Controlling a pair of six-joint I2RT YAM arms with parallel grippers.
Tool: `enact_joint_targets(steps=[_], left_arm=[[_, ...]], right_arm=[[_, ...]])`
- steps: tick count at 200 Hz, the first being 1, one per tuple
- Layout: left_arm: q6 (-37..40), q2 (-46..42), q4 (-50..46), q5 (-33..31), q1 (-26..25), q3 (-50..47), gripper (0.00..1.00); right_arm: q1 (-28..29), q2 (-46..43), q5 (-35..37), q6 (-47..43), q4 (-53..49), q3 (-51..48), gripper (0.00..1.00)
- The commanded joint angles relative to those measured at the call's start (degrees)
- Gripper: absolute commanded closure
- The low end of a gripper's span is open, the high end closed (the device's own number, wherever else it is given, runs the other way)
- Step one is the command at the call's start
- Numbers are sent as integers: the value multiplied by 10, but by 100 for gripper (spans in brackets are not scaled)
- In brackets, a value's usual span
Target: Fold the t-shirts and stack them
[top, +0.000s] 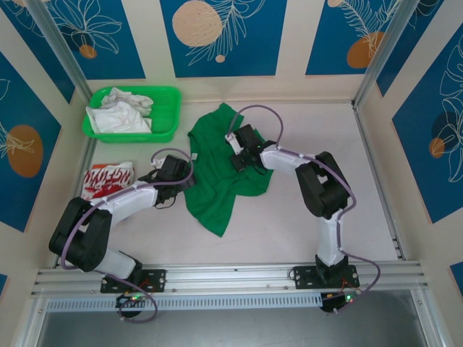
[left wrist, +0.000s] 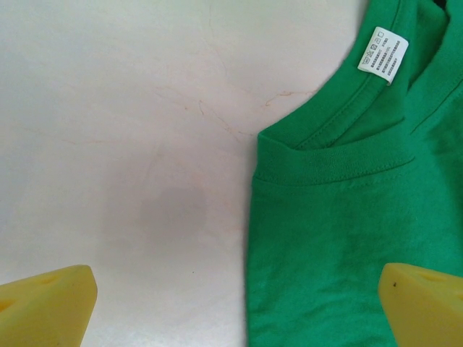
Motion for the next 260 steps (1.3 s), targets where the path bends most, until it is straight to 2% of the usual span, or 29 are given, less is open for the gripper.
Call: enact_joint_targets(steps=[1, 49, 83, 127, 136, 143, 156, 167, 181, 215, 235, 260], left_arm=[[4, -6, -4, -1, 1, -2, 0], [1, -3, -1, 12, 1, 0, 0], [-2, 4, 0, 20, 1, 7, 0], [0, 11, -4, 22, 1, 16, 0], [1, 12, -5, 22, 1, 17, 0], [-1, 13, -4, 23, 1, 18, 0], [-6, 16, -5, 28, 1, 19, 0], [-12, 18, -6, 35, 1, 21, 0], [-31, 23, -17, 44, -1, 25, 3], [-108, 55, -98, 34, -45, 67, 19], [-154, 96, -157, 51, -72, 110, 31], [-175, 137, -181, 68, -103, 139, 35]], right_arm=[[-20, -85, 15, 27, 58, -46, 100], [-101, -230, 22, 145, 116, -185, 99], [-202, -335, 23, 302, 131, -311, 100], [-309, -395, 29, 432, 112, -413, 99], [-324, -402, 20, 451, 116, -426, 90], [-331, -406, 16, 459, 115, -430, 74], [-336, -412, 24, 466, 99, -430, 34], [-335, -420, 27, 462, 91, -430, 19], [-333, -436, 30, 456, 85, -439, 15], [-324, -462, 22, 448, 72, -452, 17], [-313, -463, 21, 444, 68, -452, 18], [-296, -460, 31, 436, 67, -450, 19]])
